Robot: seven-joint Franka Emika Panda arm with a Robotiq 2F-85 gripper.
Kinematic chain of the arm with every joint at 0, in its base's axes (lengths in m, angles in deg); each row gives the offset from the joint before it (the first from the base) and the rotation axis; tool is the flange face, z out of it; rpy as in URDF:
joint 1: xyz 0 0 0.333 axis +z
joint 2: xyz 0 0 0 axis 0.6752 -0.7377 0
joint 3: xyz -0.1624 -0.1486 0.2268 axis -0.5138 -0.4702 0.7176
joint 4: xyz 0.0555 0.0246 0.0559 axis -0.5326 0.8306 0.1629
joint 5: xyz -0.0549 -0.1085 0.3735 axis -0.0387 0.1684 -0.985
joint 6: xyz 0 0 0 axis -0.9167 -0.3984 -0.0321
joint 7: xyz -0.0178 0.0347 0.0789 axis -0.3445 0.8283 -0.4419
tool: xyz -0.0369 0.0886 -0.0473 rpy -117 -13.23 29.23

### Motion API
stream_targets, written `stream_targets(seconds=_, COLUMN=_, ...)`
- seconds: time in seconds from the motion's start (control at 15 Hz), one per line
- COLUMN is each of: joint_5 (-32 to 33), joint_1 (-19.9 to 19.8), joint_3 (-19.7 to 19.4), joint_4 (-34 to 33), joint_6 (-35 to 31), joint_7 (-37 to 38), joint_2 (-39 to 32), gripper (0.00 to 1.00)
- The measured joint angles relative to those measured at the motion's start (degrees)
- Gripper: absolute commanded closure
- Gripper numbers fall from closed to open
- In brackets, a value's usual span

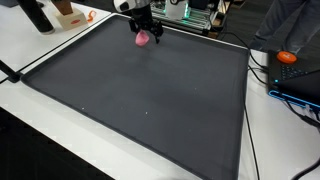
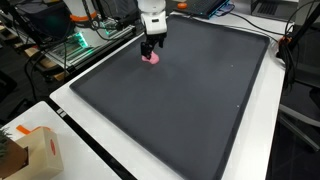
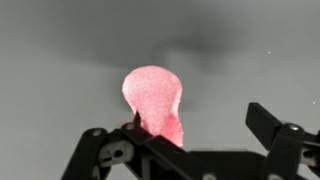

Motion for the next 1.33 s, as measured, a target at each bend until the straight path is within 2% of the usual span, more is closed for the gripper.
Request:
stream_targets(seconds=0.33, joint_5=3.11, joint_1=1.82, joint_3=1.37, joint_4=0.54, joint_6=1.03, joint_7=-2.87, joint_2=2.60, gripper=0.00)
stream_targets(seconds=0.53, joint_5=6.27, joint_1=2.85, joint_3=1.78, joint_4=0.58, joint_6=1.03, joint_7=-2.17, joint_2=3.44, gripper=0.00)
stream_targets(seconds=0.67, joint_5=13.85, joint_1=3.05, joint_3=1.54, joint_4=0.57, joint_6=0.56, joint_7=4.69, joint_2=3.63, gripper=0.00)
stream_targets(seconds=0.8, joint_5=18.26, joint_1=3.30, joint_3=1.55, joint_4=0.53, joint_6=0.56, joint_7=8.13, joint_2=3.89, gripper=0.00)
stream_targets(seconds=0.87, joint_5=17.69, joint_1=3.46, joint_3=1.84, joint_4=0.63, joint_6=0.54, joint_7=7.44, joint_2=4.13, gripper=0.00)
stream_targets(seconds=0.93, joint_5=19.87, joint_1=3.67, joint_3=1.86, joint_4=0.56, joint_6=0.57, joint_7=9.00, joint_2=4.33, gripper=0.00)
stream_targets(seconds=1.13, joint_5=18.92, joint_1=4.50, joint_3=2.49, joint_4=0.70, joint_6=0.18, joint_7=8.59, joint_2=4.44, gripper=0.00)
stream_targets(seconds=1.33, joint_5=24.14, joint_1=4.99, joint_3=2.61, joint_4=0.57, joint_6=0.01, joint_7=13.02, joint_2=4.46, gripper=0.00)
